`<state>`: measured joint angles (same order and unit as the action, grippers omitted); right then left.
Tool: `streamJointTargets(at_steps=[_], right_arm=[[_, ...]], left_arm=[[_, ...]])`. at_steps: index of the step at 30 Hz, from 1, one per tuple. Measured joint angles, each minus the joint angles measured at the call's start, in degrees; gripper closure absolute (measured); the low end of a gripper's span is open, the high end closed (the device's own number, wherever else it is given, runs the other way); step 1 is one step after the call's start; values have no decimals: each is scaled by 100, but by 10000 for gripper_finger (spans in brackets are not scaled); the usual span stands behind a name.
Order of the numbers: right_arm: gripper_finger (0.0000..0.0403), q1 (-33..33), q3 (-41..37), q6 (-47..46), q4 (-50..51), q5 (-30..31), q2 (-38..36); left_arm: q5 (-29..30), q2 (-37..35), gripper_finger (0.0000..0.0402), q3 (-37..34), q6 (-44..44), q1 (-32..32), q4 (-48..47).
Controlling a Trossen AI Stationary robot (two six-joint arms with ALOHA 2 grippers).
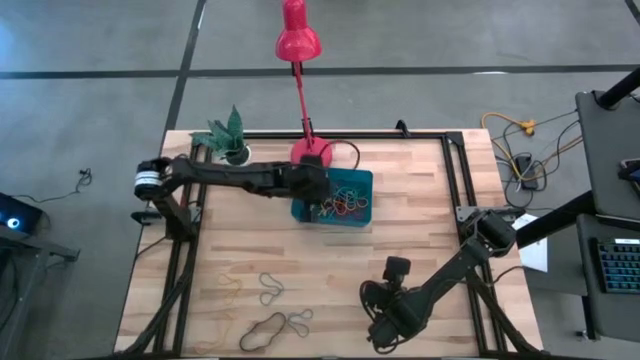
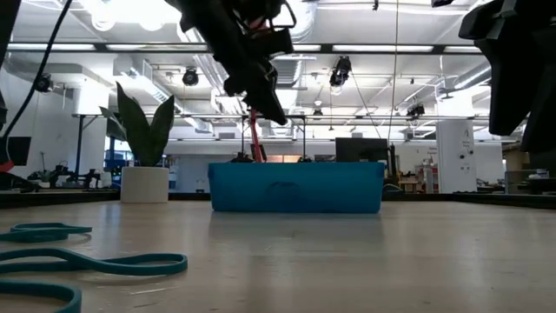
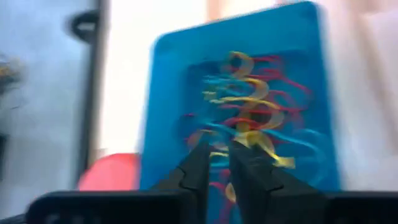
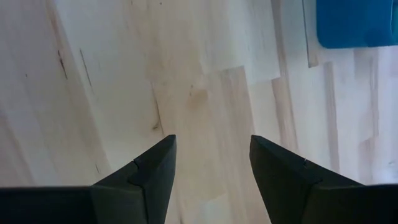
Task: Pick and place rubber bands into bin
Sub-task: Put the blue rubber band into the blue bin
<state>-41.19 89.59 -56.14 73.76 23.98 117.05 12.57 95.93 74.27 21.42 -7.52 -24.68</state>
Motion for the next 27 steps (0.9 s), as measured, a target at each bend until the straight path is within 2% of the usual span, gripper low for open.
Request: streamJointTargets(at_steps=[3, 6, 8, 10, 12, 15, 17, 21, 25, 27], right_arm=[[211, 0, -14, 80, 39, 0, 0], [211, 9, -14, 108, 86, 1, 0], [211, 10, -14, 127, 89, 3, 0], [211, 13, -14, 133, 94, 3, 0], [211, 14, -14, 238, 96, 3, 0], [211, 11, -14, 471, 96, 6, 0], [211, 19, -22, 684, 92, 32, 0], [211, 22, -80, 996, 104, 207, -1], [211, 87, -164, 1190, 98, 302, -43], [211, 210, -207, 1245, 67, 237, -103]], left_arm=[[191, -73, 320, 8, -57, -196, 2], [176, -77, 271, 8, -554, -315, -137], [-230, -125, 237, 15, -902, -306, -485], [-891, -264, 210, 17, -972, -200, -966], [-1350, -505, 194, 2, -758, 81, -1531], [-1400, -957, 189, -190, -294, 794, -2334], [-1406, -1197, 188, -443, -406, 1298, -2630], [-1399, -1542, 188, -971, -2266, 2079, -2582], [-1307, -1617, 188, -1429, -4693, 2469, -2299], [-1237, -1629, 188, -1594, -5625, 2636, -2139]])
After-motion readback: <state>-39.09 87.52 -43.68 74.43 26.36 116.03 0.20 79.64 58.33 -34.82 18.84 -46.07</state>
